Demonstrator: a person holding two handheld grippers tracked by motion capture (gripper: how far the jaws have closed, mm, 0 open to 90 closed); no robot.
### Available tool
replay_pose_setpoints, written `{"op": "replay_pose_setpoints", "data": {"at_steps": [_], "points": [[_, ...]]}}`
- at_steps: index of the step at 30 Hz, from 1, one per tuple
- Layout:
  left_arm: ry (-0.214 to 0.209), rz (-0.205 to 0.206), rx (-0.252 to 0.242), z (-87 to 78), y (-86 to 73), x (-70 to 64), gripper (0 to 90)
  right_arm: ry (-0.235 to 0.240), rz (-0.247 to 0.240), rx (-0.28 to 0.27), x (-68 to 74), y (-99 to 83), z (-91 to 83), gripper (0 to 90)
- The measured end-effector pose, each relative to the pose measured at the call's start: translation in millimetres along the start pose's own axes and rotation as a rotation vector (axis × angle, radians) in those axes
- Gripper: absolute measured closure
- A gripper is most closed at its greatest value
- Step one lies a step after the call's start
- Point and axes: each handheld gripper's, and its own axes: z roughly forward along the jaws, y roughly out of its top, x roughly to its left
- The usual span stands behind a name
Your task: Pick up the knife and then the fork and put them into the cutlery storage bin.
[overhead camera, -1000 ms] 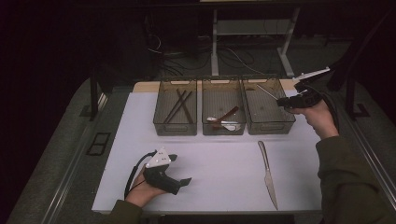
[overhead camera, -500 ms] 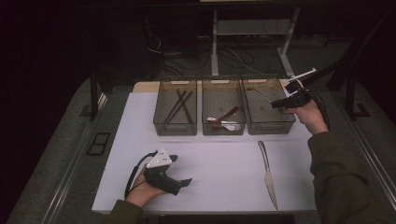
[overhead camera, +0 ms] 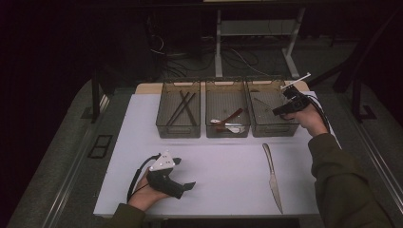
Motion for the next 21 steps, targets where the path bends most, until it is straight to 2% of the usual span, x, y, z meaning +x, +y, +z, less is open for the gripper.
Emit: {"op": "replay_pose_setpoints", "data": {"at_steps": [6,21], "points": [[-0.002,-0.001,0.002,0.5,-0.2,-0.3,0.0,-0.013,-0.009,0.046,0.4,-0.8,8.9,83.7],[-0.008,0.001,0.008,1.0,-0.2,-0.3,0.0,-0.022,-0.040,0.109,3.3,5.0,20.1,83.6]]}}
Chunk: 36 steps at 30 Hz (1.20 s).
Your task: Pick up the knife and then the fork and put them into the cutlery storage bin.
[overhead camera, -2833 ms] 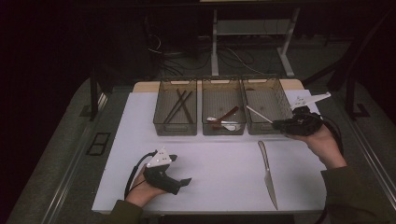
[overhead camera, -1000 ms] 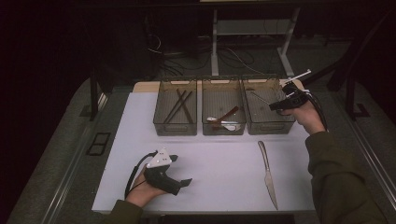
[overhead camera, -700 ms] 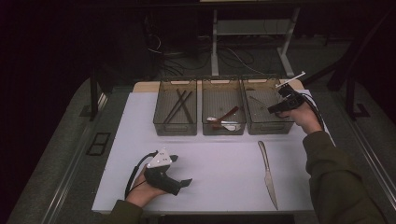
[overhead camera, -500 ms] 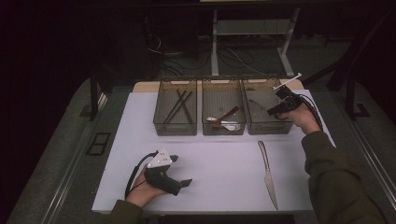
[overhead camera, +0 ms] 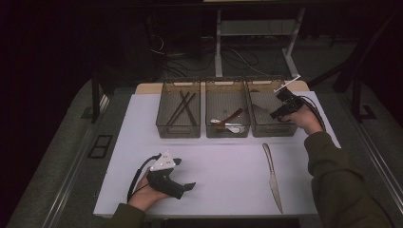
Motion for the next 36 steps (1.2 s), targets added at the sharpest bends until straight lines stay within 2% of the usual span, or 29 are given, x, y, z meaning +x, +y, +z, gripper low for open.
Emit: {"op": "replay_pose_setpoints", "data": {"at_steps": [9,17,22,27,30,36], "points": [[0.000,0.002,-0.002,-0.3,0.1,-0.2,0.0,-0.006,0.002,0.019,0.2,-0.1,4.0,83.1],[0.000,0.003,0.000,-0.2,0.0,-0.3,0.0,-0.005,0.015,-0.018,-0.4,-0.6,-1.0,70.6],[0.001,0.000,-0.001,-0.2,-0.1,-0.3,0.0,0.018,0.017,-0.079,0.1,-1.1,-10.6,61.0],[0.002,0.002,-0.001,-0.3,0.0,-0.5,0.0,0.036,0.035,-0.159,1.4,-3.4,-29.5,55.6],[0.001,0.003,0.000,-0.2,0.1,-0.5,0.0,0.045,0.034,-0.216,5.1,-7.1,-42.9,53.4],[0.000,0.002,-0.003,-0.5,0.4,-0.8,0.0,0.046,0.024,-0.281,18.5,-21.8,-62.9,54.1]]}}
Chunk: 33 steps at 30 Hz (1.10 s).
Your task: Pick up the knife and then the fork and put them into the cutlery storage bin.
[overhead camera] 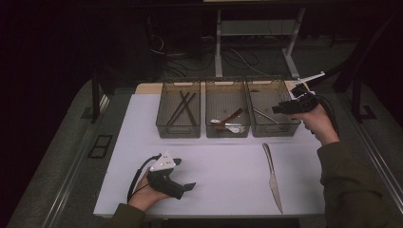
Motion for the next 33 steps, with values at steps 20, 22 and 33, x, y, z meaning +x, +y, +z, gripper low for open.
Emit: {"op": "replay_pose_setpoints", "data": {"at_steps": [20,22,33], "points": [[0.003,0.002,0.002,0.2,0.3,-0.9,0.0,0.064,-0.123,-0.036,49.5,-56.4,-27.6,82.5],[0.003,0.003,0.003,0.2,0.4,-1.0,0.0,0.069,-0.136,-0.026,52.7,-62.6,-25.8,85.4],[0.000,0.006,0.004,0.8,0.8,-1.7,0.0,0.072,-0.155,0.030,61.6,-85.9,-7.5,89.2]]}}
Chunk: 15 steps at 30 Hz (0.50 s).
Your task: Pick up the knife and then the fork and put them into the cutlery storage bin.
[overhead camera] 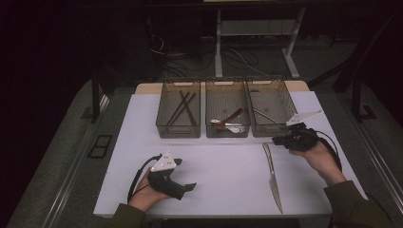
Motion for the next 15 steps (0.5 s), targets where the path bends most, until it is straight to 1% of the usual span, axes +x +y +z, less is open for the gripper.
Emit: {"op": "replay_pose_setpoints", "data": {"at_steps": [2,8,15], "points": [[0.000,0.000,0.000,0.0,-0.1,-0.1,0.0,0.003,0.002,0.014,-0.3,-3.5,5.3,89.2],[0.001,0.001,0.001,0.4,-0.3,0.2,0.0,-0.014,0.014,0.064,-2.9,-13.0,24.2,89.2],[0.000,0.003,0.006,0.8,-0.5,0.4,0.0,-0.046,0.022,0.085,-9.1,-14.0,41.7,89.2]]}}
